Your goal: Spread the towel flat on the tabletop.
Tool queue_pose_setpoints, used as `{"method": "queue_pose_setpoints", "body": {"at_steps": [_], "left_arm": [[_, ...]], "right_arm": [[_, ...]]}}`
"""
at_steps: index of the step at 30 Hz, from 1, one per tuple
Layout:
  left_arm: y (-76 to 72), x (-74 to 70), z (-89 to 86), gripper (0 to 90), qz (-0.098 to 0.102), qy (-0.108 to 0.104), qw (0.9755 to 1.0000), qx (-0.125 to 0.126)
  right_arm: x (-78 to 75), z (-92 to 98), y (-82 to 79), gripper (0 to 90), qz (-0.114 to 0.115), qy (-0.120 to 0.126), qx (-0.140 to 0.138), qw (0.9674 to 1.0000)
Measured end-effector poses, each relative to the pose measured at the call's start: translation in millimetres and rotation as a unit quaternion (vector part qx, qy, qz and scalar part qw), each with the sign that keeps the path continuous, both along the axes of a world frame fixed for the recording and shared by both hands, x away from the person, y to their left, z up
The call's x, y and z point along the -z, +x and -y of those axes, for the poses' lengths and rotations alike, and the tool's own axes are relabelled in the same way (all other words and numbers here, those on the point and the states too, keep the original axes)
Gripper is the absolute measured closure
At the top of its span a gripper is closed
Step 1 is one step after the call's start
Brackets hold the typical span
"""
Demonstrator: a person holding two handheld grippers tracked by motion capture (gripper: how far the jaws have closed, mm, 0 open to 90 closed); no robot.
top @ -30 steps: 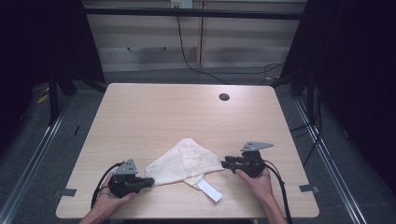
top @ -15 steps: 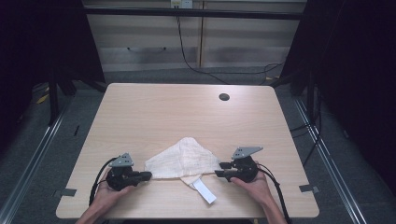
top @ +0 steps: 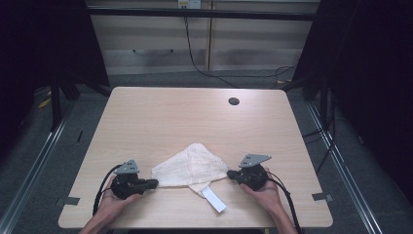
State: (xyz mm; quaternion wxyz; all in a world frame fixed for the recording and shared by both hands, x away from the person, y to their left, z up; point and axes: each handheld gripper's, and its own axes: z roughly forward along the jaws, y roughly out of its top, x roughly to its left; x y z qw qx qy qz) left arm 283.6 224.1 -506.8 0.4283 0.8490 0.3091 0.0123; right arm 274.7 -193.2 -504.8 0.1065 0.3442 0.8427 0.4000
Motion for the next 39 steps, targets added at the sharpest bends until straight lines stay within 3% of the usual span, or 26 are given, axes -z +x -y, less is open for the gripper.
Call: {"method": "queue_pose_setpoints", "body": {"at_steps": [3, 6, 8, 14, 18, 22, 29, 39], "left_arm": [[-1.8, -4.8, 1.2, 87.5, 0.002, -0.015, 0.9999, 0.001], [-4.2, -16.8, 4.4, 87.6, 0.019, -0.032, 0.9993, 0.000], [-4.6, -26.9, 3.8, 87.6, 0.027, -0.051, 0.9983, -0.002], [0.7, -48.0, 2.5, 87.5, 0.044, -0.073, 0.9963, -0.013], [6.7, -64.5, -2.3, 87.6, 0.053, -0.096, 0.9936, -0.024], [10.9, -84.4, -2.6, 87.5, 0.072, -0.110, 0.9912, -0.022], [18.7, -115.1, -6.7, 87.4, 0.093, -0.151, 0.9834, -0.041], [25.4, -147.6, -9.0, 87.6, 0.115, -0.168, 0.9778, -0.051]], "right_arm": [[-4.7, 5.4, 1.6, 88.7, -0.008, 0.041, 0.005, 0.9991], [-18.8, 13.4, 1.3, 88.9, -0.005, 0.095, 0.019, 0.9953], [-29.8, 17.5, -0.3, 89.0, 0.003, 0.117, 0.025, 0.9927], [-50.7, 26.2, 0.6, 89.2, 0.019, 0.131, 0.046, 0.9901], [-63.5, 27.2, 2.2, 89.4, 0.028, 0.139, 0.047, 0.9888], [-87.2, 28.9, 4.5, 89.4, 0.046, 0.149, 0.048, 0.9866], [-120.0, 27.9, 10.9, 89.5, 0.072, 0.169, 0.047, 0.9818], [-148.0, 30.2, 16.1, 89.5, 0.086, 0.192, 0.040, 0.9767]]}}
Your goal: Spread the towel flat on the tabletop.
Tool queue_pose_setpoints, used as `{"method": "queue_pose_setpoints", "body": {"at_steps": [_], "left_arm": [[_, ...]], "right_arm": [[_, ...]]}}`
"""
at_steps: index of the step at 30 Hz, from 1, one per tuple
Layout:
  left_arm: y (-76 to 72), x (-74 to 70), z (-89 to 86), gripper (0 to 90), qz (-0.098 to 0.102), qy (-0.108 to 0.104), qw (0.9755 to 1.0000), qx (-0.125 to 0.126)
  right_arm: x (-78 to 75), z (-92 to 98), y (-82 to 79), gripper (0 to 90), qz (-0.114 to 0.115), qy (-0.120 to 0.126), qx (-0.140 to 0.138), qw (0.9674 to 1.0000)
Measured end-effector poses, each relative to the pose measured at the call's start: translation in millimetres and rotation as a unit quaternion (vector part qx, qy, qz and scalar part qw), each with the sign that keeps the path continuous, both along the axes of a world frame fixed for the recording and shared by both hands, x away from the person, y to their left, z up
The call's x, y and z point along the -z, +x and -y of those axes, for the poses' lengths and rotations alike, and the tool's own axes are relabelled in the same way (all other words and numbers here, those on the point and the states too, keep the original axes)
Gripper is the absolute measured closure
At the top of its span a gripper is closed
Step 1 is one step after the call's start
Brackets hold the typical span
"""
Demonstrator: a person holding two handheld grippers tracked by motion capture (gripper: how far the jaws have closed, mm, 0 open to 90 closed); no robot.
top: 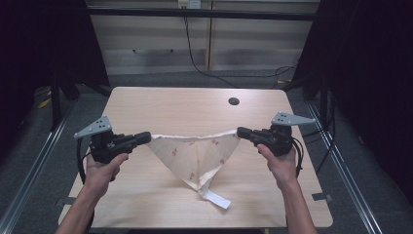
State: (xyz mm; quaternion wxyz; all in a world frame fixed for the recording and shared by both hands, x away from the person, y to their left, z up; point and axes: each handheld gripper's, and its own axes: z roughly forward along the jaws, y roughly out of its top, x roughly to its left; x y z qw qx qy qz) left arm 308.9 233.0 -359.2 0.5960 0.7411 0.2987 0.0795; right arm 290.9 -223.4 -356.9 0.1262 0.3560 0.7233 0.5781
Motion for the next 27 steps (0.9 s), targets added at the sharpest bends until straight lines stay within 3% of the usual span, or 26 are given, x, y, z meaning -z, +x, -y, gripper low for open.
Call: {"method": "queue_pose_setpoints", "body": {"at_steps": [4, 15, 23, 27], "left_arm": [[-3.3, -12.8, 1.2, 87.6, 0.014, 0.007, 0.9999, 0.004], [-19.6, -51.1, -0.4, 87.5, 0.052, 0.002, 0.9985, 0.016], [-42.4, -79.7, -6.6, 87.5, 0.090, -0.005, 0.9954, 0.033], [-53.0, -87.6, -10.4, 87.5, 0.096, -0.008, 0.9945, 0.042]], "right_arm": [[-16.2, 4.3, -4.1, 89.5, 0.015, 0.014, -0.003, 0.9998], [-52.4, 6.3, -19.7, 89.5, 0.036, 0.003, -0.006, 0.9993], [-79.6, 4.5, -46.1, 89.5, 0.068, 0.005, -0.017, 0.9975], [-87.0, 3.1, -60.3, 89.5, 0.078, 0.004, -0.024, 0.9966]]}}
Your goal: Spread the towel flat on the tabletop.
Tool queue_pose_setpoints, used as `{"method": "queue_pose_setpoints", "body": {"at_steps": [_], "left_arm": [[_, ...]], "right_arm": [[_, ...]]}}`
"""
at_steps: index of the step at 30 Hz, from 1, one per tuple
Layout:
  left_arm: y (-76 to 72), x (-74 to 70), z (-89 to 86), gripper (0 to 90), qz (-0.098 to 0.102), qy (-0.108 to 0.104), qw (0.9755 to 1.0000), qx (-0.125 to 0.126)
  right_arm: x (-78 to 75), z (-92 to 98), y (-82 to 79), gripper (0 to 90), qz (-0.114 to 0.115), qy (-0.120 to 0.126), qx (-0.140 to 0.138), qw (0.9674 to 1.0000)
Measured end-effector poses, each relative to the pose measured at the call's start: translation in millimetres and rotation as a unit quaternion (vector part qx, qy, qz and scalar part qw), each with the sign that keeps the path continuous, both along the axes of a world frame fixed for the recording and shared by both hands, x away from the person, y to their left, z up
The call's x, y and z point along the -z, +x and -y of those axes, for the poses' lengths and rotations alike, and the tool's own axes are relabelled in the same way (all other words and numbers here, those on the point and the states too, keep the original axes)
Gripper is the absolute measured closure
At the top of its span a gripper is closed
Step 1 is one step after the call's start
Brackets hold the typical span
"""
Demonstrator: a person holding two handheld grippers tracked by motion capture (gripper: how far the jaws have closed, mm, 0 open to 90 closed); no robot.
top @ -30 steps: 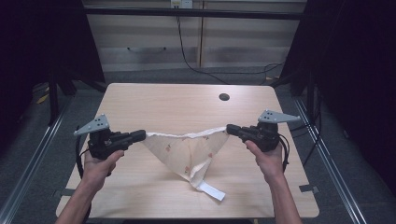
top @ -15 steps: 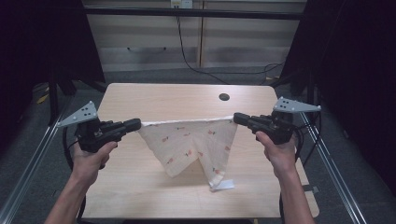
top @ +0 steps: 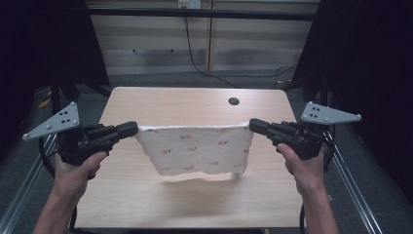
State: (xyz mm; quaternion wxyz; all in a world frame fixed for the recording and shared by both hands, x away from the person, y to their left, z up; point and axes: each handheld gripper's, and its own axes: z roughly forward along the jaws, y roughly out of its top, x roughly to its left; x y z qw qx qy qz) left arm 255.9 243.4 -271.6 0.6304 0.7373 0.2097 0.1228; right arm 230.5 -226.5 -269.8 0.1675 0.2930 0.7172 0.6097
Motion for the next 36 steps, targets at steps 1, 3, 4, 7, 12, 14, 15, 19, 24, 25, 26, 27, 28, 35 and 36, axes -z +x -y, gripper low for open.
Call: {"method": "queue_pose_setpoints", "body": {"at_steps": [1, 3, 4, 7, 12, 14, 15, 19, 24, 25, 26, 27, 28, 35, 36], "left_arm": [[-0.5, -1.1, -0.2, 87.3, -0.001, -0.002, 1.0000, 0.002], [1.4, -1.2, 1.2, 87.3, -0.004, 0.007, 1.0000, 0.000], [4.9, 0.9, 2.3, 87.3, -0.009, 0.012, 0.9999, -0.002], [20.9, 16.2, 7.3, 87.3, -0.038, 0.025, 0.9989, -0.012], [48.9, 61.4, 11.4, 87.3, -0.091, 0.037, 0.9947, -0.033], [57.5, 79.5, 12.1, 87.3, -0.114, 0.044, 0.9914, -0.046], [62.3, 89.3, 13.7, 87.3, -0.124, 0.057, 0.9893, -0.051], [76.6, 111.5, 15.5, 87.2, -0.149, 0.062, 0.9849, -0.063], [98.6, 132.8, 22.7, 87.2, -0.179, 0.048, 0.9791, -0.084], [100.8, 135.3, 25.2, 87.2, -0.181, 0.051, 0.9786, -0.084], [104.2, 139.4, 29.3, 87.2, -0.180, 0.059, 0.9780, -0.087], [106.9, 142.1, 32.0, 87.2, -0.183, 0.065, 0.9770, -0.088], [109.3, 144.4, 34.0, 86.9, -0.182, 0.068, 0.9772, -0.087], [119.9, 147.7, 29.5, 69.8, -0.183, 0.079, 0.9736, -0.112], [119.7, 147.3, 27.2, 66.7, -0.182, 0.079, 0.9732, -0.116]], "right_arm": [[-1.7, -1.0, -3.0, 89.5, 0.003, -0.001, 0.000, 1.0000], [-3.1, -1.9, -6.0, 89.4, 0.008, -0.006, 0.003, 0.9999], [-1.5, -1.8, -4.7, 89.5, 0.005, -0.004, 0.004, 1.0000], [13.0, -1.2, 7.6, 89.4, -0.020, -0.010, 0.013, 0.9997], [55.3, 1.0, 37.5, 89.4, -0.073, -0.034, 0.043, 0.9958], [74.2, -1.1, 46.8, 89.4, -0.095, -0.041, 0.050, 0.9934], [82.4, -3.0, 50.2, 89.4, -0.102, -0.048, 0.051, 0.9923], [105.7, -7.3, 64.7, 89.4, -0.128, -0.055, 0.056, 0.9887], [128.4, -9.6, 85.3, 89.3, -0.145, -0.087, 0.074, 0.9827], [133.1, -10.8, 88.6, 89.2, -0.148, -0.096, 0.079, 0.9811], [136.8, -11.0, 91.3, 89.3, -0.148, -0.098, 0.079, 0.9809], [142.4, -10.7, 95.2, 89.2, -0.153, -0.096, 0.077, 0.9806], [146.4, -9.8, 98.4, 89.2, -0.155, -0.096, 0.082, 0.9798], [163.1, -1.1, 117.4, 80.4, -0.166, -0.093, 0.112, 0.9753], [164.2, 0.1, 118.3, 77.3, -0.167, -0.092, 0.116, 0.9749]]}}
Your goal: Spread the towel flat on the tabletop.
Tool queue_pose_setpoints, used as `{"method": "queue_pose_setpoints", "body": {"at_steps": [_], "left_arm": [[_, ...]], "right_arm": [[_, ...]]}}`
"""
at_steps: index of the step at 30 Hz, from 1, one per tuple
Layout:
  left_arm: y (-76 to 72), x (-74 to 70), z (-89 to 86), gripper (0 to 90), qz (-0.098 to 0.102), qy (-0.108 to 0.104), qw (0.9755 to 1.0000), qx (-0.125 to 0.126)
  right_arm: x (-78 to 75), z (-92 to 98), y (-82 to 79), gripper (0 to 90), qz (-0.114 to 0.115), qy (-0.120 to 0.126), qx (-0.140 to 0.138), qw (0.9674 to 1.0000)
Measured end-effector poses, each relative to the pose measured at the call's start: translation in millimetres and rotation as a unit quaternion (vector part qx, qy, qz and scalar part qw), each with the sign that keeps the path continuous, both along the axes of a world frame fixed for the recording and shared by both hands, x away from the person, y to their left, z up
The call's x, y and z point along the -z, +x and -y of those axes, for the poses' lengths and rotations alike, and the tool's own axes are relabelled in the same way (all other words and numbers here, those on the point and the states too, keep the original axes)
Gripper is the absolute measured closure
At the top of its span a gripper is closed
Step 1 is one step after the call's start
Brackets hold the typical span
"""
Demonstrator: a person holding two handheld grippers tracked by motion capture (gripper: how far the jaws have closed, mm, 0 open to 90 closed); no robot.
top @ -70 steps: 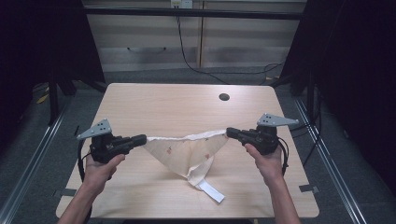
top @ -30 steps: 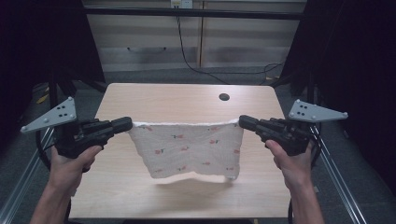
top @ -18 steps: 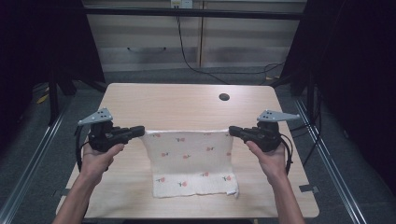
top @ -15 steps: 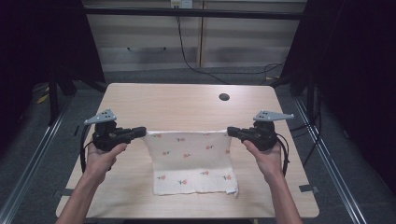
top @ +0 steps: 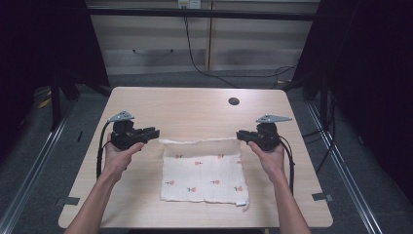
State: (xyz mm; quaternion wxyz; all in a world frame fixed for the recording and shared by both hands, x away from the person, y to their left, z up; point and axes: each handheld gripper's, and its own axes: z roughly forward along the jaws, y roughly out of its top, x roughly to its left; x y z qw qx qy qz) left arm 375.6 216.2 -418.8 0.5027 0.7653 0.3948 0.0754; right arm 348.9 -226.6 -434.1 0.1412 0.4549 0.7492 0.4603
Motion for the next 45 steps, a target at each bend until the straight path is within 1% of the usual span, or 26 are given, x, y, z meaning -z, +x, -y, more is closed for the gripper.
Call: {"method": "queue_pose_setpoints", "body": {"at_steps": [1, 2, 5, 8, 11, 13, 15, 17, 19, 21, 22, 24, 25, 26, 27, 29, 30, 32, 33, 36, 37, 39, 41, 42, 45], "left_arm": [[-0.6, 0.0, -2.3, 64.2, 0.000, -0.003, 1.0000, 0.002], [-1.6, 0.4, -4.1, 62.7, -0.001, -0.005, 1.0000, 0.002], [-3.9, 3.6, -7.8, 61.3, -0.003, -0.002, 1.0000, 0.005], [-6.1, 7.7, -8.4, 60.6, -0.006, -0.002, 0.9999, 0.008], [-6.0, 14.1, -6.6, 60.2, -0.011, 0.008, 0.9998, 0.014], [-4.5, 20.1, -3.5, 60.2, -0.018, 0.007, 0.9998, 0.010], [-2.2, 28.4, 0.2, 60.3, -0.027, 0.008, 0.9996, 0.010], [-2.9, 37.3, 4.8, 60.8, -0.036, 0.009, 0.9992, 0.018], [-7.2, 46.0, 11.7, 62.2, -0.040, 0.024, 0.9982, 0.038], [-12.4, 55.0, 19.5, 64.9, -0.043, 0.033, 0.9972, 0.052], [-14.4, 60.0, 22.5, 66.3, -0.045, 0.036, 0.9966, 0.058], [-18.3, 70.2, 29.4, 68.9, -0.049, 0.049, 0.9955, 0.065], [-20.3, 75.8, 33.0, 70.4, -0.049, 0.061, 0.9945, 0.070], [-21.8, 79.9, 35.7, 72.3, -0.051, 0.065, 0.9940, 0.072], [-22.9, 82.6, 37.5, 74.4, -0.052, 0.068, 0.9935, 0.075], [-26.1, 88.4, 40.9, 76.4, -0.051, 0.083, 0.9922, 0.078], [-27.5, 88.9, 41.3, 78.2, -0.047, 0.083, 0.9923, 0.079], [-29.7, 88.2, 43.0, 81.2, -0.047, 0.088, 0.9916, 0.082], [-31.1, 88.0, 43.5, 83.8, -0.046, 0.092, 0.9911, 0.083], [-36.5, 88.2, 43.8, 88.4, -0.043, 0.096, 0.9905, 0.088], [-38.5, 88.1, 43.9, 89.0, -0.039, 0.099, 0.9905, 0.087], [-43.0, 87.1, 43.5, 89.5, -0.038, 0.105, 0.9895, 0.092], [-49.3, 85.9, 42.3, 89.8, -0.038, 0.111, 0.9881, 0.100], [-52.6, 85.4, 41.6, 89.9, -0.038, 0.113, 0.9875, 0.103], [-60.8, 84.0, 38.5, 89.9, -0.038, 0.119, 0.9856, 0.114]], "right_arm": [[0.3, 1.2, 0.0, 73.0, -0.003, 0.003, 0.005, 1.0000], [1.0, 2.4, 0.1, 70.7, -0.001, 0.004, 0.007, 1.0000], [1.6, 4.4, -1.3, 67.9, -0.005, 0.000, 0.011, 0.9999], [1.2, 5.8, -3.2, 67.2, -0.007, -0.001, 0.009, 0.9999], [2.9, 5.0, -4.2, 67.1, -0.011, -0.006, 0.000, 0.9999], [7.6, 4.4, -3.3, 67.7, -0.019, -0.010, -0.006, 0.9998], [15.3, 3.2, -1.7, 68.5, -0.031, -0.012, -0.006, 0.9994], [24.7, 1.2, -0.2, 68.9, -0.041, -0.015, -0.010, 0.9990], [33.7, -3.5, -1.7, 70.2, -0.048, -0.017, -0.023, 0.9984], [41.8, -8.9, -4.5, 71.3, -0.056, -0.028, -0.040, 0.9973], [45.5, -11.0, -6.1, 72.4, -0.061, -0.033, -0.044, 0.9967], [52.7, -12.8, -9.0, 73.3, -0.070, -0.035, -0.046, 0.9959], [56.3, -13.2, -10.1, 74.6, -0.071, -0.037, -0.046, 0.9957], [60.2, -13.9, -11.6, 75.5, -0.075, -0.040, -0.046, 0.9953], [63.1, -14.1, -12.6, 75.9, -0.078, -0.041, -0.046, 0.9950], [67.5, -15.0, -14.6, 77.7, -0.083, -0.045, -0.049, 0.9944], [70.0, -15.7, -15.7, 79.5, -0.082, -0.047, -0.051, 0.9942], [72.7, -15.8, -20.0, 81.9, -0.079, -0.040, -0.054, 0.9946], [73.3, -15.5, -22.2, 83.9, -0.077, -0.040, -0.054, 0.9947], [73.1, -14.4, -29.5, 87.9, -0.075, -0.047, -0.065, 0.9940], [72.9, -14.2, -32.3, 88.8, -0.076, -0.047, -0.067, 0.9938], [72.9, -12.7, -38.0, 89.8, -0.076, -0.047, -0.073, 0.9933], [72.1, -11.5, -43.5, 90.0, -0.079, -0.051, -0.075, 0.9928], [71.1, -11.6, -47.3, 90.0, -0.080, -0.055, -0.080, 0.9920], [69.9, -12.3, -58.3, 90.0, -0.085, -0.056, -0.090, 0.9908]]}}
